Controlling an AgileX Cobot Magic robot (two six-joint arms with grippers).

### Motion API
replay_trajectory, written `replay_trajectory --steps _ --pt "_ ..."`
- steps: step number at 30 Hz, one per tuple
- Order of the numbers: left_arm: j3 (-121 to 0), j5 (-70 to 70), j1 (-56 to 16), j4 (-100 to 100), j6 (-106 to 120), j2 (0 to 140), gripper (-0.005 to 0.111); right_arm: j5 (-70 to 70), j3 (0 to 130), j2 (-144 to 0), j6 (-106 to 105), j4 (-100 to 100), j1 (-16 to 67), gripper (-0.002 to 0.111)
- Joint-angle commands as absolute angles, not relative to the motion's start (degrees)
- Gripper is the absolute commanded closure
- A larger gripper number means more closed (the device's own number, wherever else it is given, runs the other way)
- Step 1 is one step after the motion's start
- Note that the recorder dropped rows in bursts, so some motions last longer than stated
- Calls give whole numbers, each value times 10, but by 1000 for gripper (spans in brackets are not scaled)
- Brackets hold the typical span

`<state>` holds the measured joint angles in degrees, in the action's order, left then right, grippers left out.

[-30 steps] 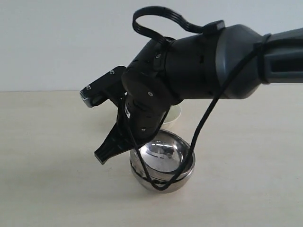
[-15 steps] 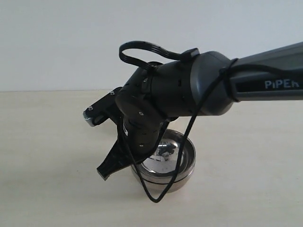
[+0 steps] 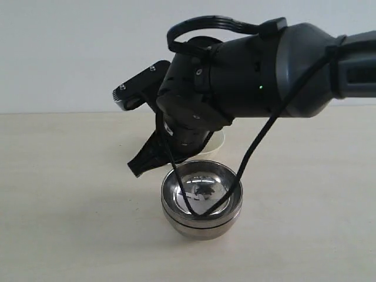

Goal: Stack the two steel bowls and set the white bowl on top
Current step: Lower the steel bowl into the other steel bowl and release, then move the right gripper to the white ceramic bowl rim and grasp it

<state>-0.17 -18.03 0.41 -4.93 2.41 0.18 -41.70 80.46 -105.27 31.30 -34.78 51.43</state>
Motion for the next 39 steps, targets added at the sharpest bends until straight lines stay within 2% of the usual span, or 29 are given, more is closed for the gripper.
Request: replay_trajectory --steps 1,3,5,9,13,20,34,36,39 --pt "0 -176 1 -49 21 0 103 -426 806 -1047 361 -366 470 57" --pt "0 -176 1 -49 21 0 103 -426 806 -1047 394 -366 438 33" --pt "0 -176 1 -49 21 0 103 -416 806 -1047 424 -364 404 24" --pt "0 -176 1 -49 21 0 103 -345 806 -1068 413 -282 335 33" --pt "0 -176 1 -49 21 0 103 -259 806 -1111 379 -207 300 34" --pt "0 -176 1 -49 21 0 103 -167 817 -1192 376 -196 283 34" --pt "0 -176 1 -49 21 0 103 -145 901 -1299 384 -196 278 36" --pt "0 -176 1 -49 21 0 103 -139 901 -1300 384 -197 278 45" --pt "0 -176 1 -49 21 0 103 -130 901 -1300 383 -198 278 70"
